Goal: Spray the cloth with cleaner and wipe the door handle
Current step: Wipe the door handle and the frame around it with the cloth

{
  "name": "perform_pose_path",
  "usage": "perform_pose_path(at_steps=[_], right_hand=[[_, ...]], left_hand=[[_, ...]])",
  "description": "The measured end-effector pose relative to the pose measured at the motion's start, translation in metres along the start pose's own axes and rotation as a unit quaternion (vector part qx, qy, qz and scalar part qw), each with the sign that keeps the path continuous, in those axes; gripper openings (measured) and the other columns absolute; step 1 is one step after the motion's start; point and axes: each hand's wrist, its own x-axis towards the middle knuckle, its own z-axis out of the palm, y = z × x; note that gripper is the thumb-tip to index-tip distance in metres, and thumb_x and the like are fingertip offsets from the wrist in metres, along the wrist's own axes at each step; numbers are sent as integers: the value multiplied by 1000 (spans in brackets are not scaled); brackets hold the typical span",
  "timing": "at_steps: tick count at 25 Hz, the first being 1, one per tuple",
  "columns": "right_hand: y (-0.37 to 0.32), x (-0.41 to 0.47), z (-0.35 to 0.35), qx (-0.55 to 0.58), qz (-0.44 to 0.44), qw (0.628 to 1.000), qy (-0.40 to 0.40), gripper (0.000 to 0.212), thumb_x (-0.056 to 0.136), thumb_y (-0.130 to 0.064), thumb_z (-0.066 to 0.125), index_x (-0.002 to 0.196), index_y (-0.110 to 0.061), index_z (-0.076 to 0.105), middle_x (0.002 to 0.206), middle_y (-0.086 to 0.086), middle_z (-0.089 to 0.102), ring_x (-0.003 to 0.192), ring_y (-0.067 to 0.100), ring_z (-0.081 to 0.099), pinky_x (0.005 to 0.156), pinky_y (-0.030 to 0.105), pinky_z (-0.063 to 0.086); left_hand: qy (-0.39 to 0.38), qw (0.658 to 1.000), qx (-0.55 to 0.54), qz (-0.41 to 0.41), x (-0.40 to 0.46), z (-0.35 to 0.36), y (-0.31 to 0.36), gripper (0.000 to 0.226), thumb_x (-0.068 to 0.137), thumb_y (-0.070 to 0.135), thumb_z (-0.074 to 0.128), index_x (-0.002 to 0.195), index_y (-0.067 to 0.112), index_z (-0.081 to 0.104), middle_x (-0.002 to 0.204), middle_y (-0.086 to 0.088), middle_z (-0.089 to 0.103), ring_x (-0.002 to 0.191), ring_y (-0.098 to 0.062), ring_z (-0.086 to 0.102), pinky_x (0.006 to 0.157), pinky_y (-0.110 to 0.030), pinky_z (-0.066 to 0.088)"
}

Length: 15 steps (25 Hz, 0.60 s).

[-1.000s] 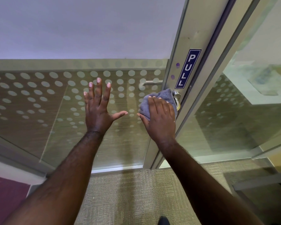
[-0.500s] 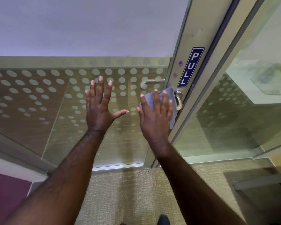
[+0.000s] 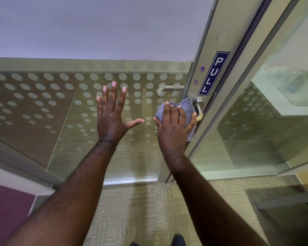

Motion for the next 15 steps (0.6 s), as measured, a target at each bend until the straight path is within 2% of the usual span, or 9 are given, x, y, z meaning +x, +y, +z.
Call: perform_pose_path(at_steps=[4, 8, 12, 15], right_hand=[[31, 2, 4, 28, -91, 995, 17, 57, 91, -48, 57, 137, -14, 49, 130, 6, 62, 124, 27, 54, 115, 53, 19], [79, 7, 8, 65, -141, 988, 2, 53, 88, -47, 55, 132, -17, 53, 128, 5, 62, 124, 25, 50, 117, 47, 15], [124, 26, 6, 108, -212, 971, -12, 47, 87, -42, 61, 125, -15, 59, 120, 5, 63, 118, 25, 52, 116, 45, 23], [130, 30, 8, 118, -245, 962, -9, 47, 86, -37, 67, 126, -13, 58, 120, 5, 63, 116, 26, 54, 114, 48, 29]], left_hand=[[-1, 1000, 2, 1, 0, 0, -1, 111, 68, 80, 57, 154, 22, 15, 159, -17, 21, 148, -38, 13, 117, -61, 19], [-2, 1000, 2, 0, 0, -1, -2, 111, 69, 79, 58, 154, 23, 14, 160, -15, 18, 150, -29, 6, 117, -60, 18], [-6, 1000, -9, -7, 0, -2, 0, 111, 68, 79, 57, 154, 25, 13, 161, -14, 16, 150, -25, 1, 119, -59, 15], [-12, 1000, -12, -6, 0, -3, -1, 113, 67, 77, 60, 155, 26, 11, 161, -14, 16, 150, -25, 0, 119, -58, 14]])
